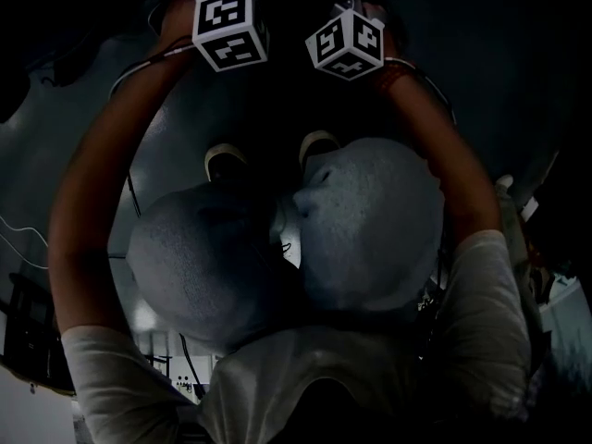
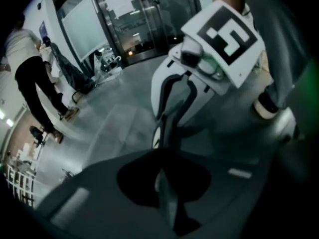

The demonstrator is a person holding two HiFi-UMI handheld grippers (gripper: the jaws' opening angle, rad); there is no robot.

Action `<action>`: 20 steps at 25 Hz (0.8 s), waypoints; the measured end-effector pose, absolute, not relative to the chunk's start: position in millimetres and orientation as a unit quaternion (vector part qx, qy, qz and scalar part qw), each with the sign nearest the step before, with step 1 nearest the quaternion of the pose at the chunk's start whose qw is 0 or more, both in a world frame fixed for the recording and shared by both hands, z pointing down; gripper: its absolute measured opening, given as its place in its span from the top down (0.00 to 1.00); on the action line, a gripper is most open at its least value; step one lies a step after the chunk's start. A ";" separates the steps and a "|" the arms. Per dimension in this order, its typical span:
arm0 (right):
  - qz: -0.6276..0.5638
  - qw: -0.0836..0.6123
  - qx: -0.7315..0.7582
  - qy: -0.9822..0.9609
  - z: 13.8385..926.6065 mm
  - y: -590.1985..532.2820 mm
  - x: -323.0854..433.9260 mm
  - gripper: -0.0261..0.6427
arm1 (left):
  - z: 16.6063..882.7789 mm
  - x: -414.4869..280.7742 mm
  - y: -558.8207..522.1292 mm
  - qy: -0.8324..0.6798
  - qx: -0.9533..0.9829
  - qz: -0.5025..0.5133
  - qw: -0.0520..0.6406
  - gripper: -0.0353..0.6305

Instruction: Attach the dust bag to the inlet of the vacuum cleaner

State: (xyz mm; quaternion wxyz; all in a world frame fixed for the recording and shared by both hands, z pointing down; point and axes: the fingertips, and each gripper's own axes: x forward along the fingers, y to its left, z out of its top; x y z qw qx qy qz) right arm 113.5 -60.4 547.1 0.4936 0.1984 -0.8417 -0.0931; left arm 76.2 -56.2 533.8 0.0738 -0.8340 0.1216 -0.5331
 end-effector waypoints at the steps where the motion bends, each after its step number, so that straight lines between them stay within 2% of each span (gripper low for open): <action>1: -0.096 0.493 0.189 -0.844 542.0 -61.1 109.6 0.78 | 524.5 74.0 -56.7 0.119 -0.837 -0.530 0.065 0.91; 6: -0.106 0.488 0.124 -0.858 489.6 -56.8 98.0 0.88 | 463.3 63.7 -51.8 0.112 -0.848 -0.518 0.026 0.91; 13: -0.120 0.481 0.014 -0.868 372.4 -27.9 76.1 0.89 | 345.2 42.1 -18.6 0.141 -0.868 -0.469 -0.080 0.91; 20: -0.162 0.445 -0.064 -0.878 275.4 6.0 21.9 0.90 | 257.3 -15.0 20.6 0.241 -0.852 -0.452 -0.111 0.91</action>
